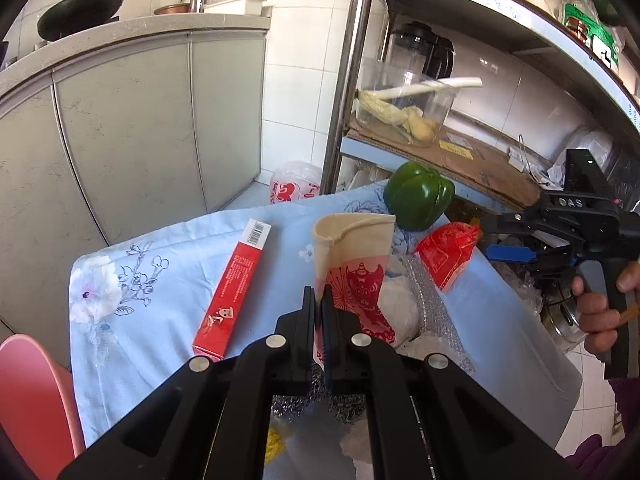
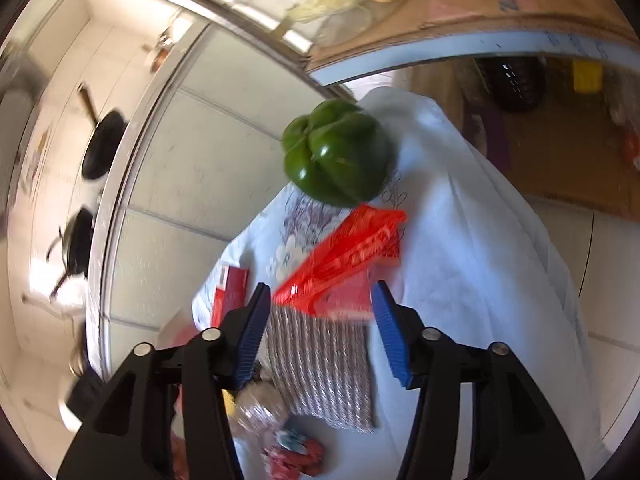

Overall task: Collect trash
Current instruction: 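Grasp the red-printed paper cup with the left tool while the right tool grasps the red plastic bag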

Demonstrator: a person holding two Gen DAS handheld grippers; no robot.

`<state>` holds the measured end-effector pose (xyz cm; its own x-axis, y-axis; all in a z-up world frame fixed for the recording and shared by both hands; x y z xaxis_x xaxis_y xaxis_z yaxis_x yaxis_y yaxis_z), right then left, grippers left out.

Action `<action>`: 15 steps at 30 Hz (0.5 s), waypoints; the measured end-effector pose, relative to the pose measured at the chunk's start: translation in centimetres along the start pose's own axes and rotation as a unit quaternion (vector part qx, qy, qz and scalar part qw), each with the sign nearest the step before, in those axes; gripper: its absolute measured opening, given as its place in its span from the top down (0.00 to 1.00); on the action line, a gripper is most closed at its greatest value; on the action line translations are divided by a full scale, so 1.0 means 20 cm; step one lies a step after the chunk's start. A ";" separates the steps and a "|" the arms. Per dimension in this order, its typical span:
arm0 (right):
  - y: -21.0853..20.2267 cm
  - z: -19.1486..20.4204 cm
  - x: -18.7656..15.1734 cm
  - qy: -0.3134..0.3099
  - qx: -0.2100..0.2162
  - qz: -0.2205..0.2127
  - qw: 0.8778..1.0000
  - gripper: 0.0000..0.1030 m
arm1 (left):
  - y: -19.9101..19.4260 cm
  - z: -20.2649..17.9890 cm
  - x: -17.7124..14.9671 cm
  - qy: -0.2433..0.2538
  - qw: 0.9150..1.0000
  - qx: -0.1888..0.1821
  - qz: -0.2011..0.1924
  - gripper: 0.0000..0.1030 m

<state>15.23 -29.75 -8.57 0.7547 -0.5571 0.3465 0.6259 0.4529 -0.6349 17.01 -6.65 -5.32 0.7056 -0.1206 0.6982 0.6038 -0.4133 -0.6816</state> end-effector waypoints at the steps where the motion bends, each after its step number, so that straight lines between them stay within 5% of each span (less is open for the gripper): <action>1: 0.02 0.00 0.02 0.012 0.000 0.003 1.000 0.47 | -0.01 0.00 0.00 -0.001 1.000 0.001 -0.002 0.97; 12: 0.21 -0.05 0.06 0.003 -0.066 0.023 0.998 0.47 | -0.10 0.05 -0.06 -0.028 1.000 0.005 -0.006 0.97; 15: 0.20 -0.04 0.02 -0.023 -0.058 0.017 0.998 0.64 | -0.14 0.06 -0.08 -0.036 0.999 0.009 -0.011 0.97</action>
<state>17.82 -28.78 -11.56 0.7853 -0.5089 0.3527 0.5745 0.3867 -0.7214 14.63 -4.15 -4.71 0.7161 -0.0463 0.6964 0.6261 -0.3983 -0.6703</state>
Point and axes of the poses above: each gripper's, at about its wrist camera, not at the fingertips, and y roughly the way its jaws point, z to its left, x to its top, the point moved 8 cm from there along y, roughly the way its jaws point, and after that the axes turned 8 degrees about -y, right-handed, at the moved point
